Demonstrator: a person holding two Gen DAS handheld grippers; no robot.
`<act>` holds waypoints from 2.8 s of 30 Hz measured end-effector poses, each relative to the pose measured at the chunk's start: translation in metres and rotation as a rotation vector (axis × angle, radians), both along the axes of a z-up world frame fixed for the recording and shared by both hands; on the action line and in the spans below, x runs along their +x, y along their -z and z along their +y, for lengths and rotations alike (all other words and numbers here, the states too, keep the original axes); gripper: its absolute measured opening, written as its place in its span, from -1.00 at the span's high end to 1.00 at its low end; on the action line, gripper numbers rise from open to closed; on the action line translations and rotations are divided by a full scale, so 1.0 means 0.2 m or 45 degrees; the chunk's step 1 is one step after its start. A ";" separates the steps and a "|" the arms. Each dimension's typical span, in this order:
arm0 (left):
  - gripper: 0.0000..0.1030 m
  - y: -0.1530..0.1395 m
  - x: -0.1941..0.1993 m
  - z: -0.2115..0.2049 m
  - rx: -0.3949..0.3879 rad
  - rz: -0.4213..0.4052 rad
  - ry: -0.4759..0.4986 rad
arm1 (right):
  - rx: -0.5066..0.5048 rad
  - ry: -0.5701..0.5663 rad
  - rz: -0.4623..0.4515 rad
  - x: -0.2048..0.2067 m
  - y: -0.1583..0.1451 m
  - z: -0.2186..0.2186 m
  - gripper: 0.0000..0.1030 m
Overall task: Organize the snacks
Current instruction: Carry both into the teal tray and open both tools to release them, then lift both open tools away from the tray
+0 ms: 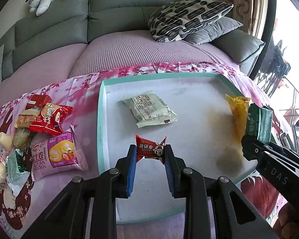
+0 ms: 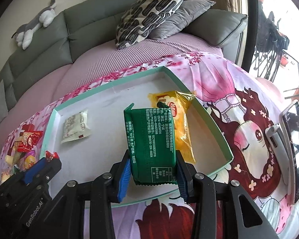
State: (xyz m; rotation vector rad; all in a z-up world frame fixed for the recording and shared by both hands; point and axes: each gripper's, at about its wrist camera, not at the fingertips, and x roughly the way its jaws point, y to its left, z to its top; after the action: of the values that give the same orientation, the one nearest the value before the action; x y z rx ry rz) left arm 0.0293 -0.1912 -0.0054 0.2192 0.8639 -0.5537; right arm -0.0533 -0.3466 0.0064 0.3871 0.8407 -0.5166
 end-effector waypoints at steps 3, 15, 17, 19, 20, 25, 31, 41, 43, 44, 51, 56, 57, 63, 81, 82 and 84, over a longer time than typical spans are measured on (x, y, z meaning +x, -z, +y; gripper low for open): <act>0.38 0.00 0.00 -0.01 0.020 0.012 0.008 | 0.001 0.000 0.006 0.00 0.00 -0.01 0.17; -0.32 -0.14 -0.02 0.05 -0.025 -0.014 -0.037 | -0.049 -0.021 -0.023 -0.02 -0.08 0.02 0.16; -0.35 -0.15 -0.02 0.07 -0.028 -0.021 -0.058 | -0.055 -0.023 -0.027 -0.02 -0.09 0.02 0.16; -0.35 -0.16 -0.01 0.09 -0.020 -0.038 -0.101 | -0.060 -0.024 -0.026 -0.02 -0.10 0.03 0.15; -0.35 -0.16 0.00 0.10 -0.016 -0.043 -0.127 | -0.062 -0.025 -0.024 -0.02 -0.10 0.03 0.15; -0.35 -0.12 0.06 0.16 0.002 -0.004 -0.225 | -0.072 -0.034 -0.013 -0.01 -0.09 0.04 0.10; -0.83 -0.09 0.10 0.24 0.079 -0.061 -0.386 | -0.082 -0.049 0.008 0.01 -0.08 0.05 -0.15; -1.00 -0.03 0.14 0.29 0.121 -0.043 -0.474 | -0.105 -0.038 0.040 0.02 -0.04 0.03 -1.00; -1.00 -0.02 0.14 0.29 0.131 -0.035 -0.469 | -0.104 -0.032 0.047 0.02 -0.03 0.03 -1.00; -1.00 -0.02 0.14 0.28 0.138 -0.030 -0.465 | -0.105 -0.030 0.049 0.02 -0.03 0.03 -1.00; -1.00 0.00 0.14 0.28 0.166 -0.013 -0.460 | -0.113 -0.037 0.043 0.01 -0.03 0.04 -1.00; -1.00 0.00 0.14 0.27 0.175 -0.017 -0.455 | -0.124 -0.037 0.027 0.01 -0.04 0.05 -1.00; -1.00 0.00 0.14 0.27 0.177 -0.022 -0.451 | -0.126 -0.034 0.022 0.01 -0.05 0.05 -1.00; -1.00 -0.02 0.13 0.29 0.170 -0.074 -0.446 | -0.073 -0.004 -0.044 0.00 -0.07 0.02 -1.00; -1.00 -0.14 0.25 0.77 0.140 -0.136 -0.649 | -0.165 -0.005 -0.092 0.08 -0.12 0.19 -1.00; -1.00 -0.15 0.25 0.81 0.145 -0.137 -0.662 | -0.179 -0.014 -0.087 0.09 -0.12 0.21 -1.00; -1.00 -0.16 0.25 0.89 0.141 -0.145 -0.693 | -0.200 -0.036 -0.076 0.12 -0.12 0.26 -1.00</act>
State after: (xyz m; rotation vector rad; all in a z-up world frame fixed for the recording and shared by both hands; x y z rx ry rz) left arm 0.0796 -0.0140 0.0272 0.1064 0.8015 0.0145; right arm -0.0291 -0.2952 0.0307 0.2449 0.7413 -0.5382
